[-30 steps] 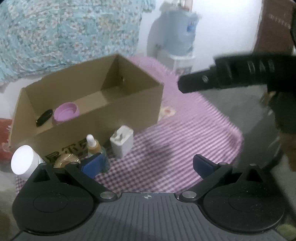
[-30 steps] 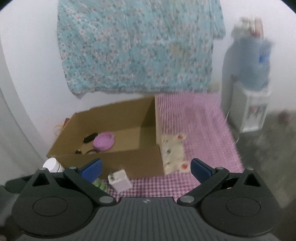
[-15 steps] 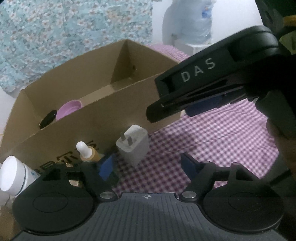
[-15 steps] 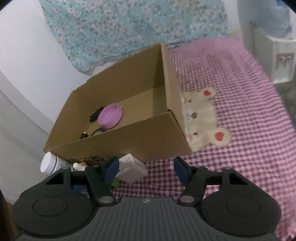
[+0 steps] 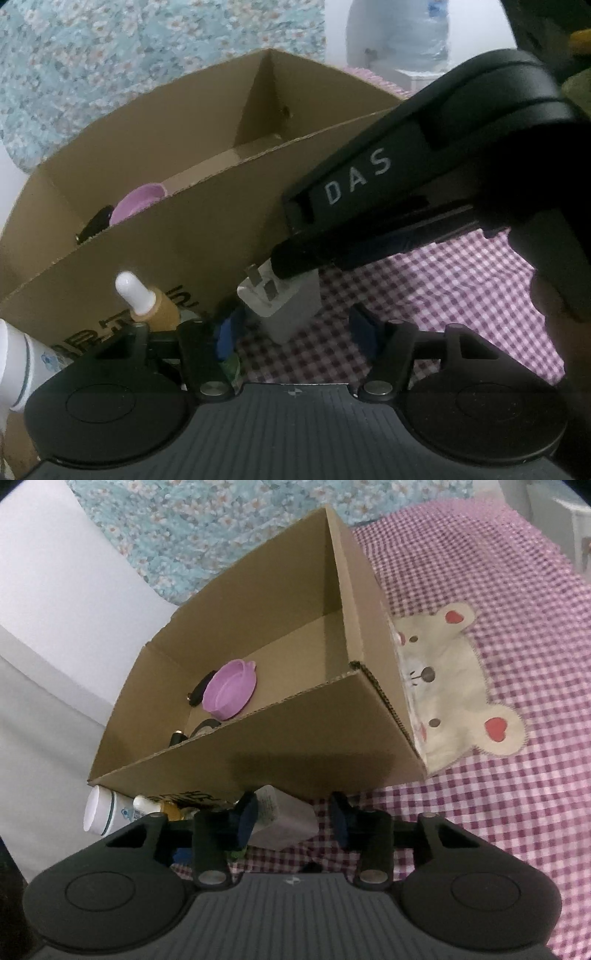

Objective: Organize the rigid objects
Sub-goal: 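Reach the right tool to the white charger and close on it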

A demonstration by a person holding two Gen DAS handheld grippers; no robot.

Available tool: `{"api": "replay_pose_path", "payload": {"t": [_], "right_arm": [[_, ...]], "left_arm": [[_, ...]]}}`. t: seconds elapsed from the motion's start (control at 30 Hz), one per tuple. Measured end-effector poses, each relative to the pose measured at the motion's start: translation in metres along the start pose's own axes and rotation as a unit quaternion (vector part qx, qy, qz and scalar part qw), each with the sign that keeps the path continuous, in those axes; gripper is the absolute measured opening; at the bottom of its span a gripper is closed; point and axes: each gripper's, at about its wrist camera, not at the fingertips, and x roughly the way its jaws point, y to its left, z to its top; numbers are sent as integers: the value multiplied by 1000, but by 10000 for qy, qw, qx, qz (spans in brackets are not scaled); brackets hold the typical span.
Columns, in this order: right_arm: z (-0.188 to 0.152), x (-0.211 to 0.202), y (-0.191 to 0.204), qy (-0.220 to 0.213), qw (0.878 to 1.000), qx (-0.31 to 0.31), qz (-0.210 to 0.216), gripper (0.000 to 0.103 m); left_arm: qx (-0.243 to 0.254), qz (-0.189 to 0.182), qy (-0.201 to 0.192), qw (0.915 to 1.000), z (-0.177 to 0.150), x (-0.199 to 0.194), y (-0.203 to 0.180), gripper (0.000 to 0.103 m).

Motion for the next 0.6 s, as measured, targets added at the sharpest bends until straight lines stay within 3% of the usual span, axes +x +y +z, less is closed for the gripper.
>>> {"api": "replay_pose_path", "payload": {"t": [0.2,0.27,0.6], "right_arm": [[4,5,-3,88,9996,42,249,37],[4,7,-4,122,9992,99,358,33],[3,-7,-14,13,9982,468,366,30]], "left_arm": [[-220,10,131,9997,3,8,6,54],[-274,53,91,9996,3,8,7,45],[-548,-347,-86,9979,0,-1,10,38]]}}
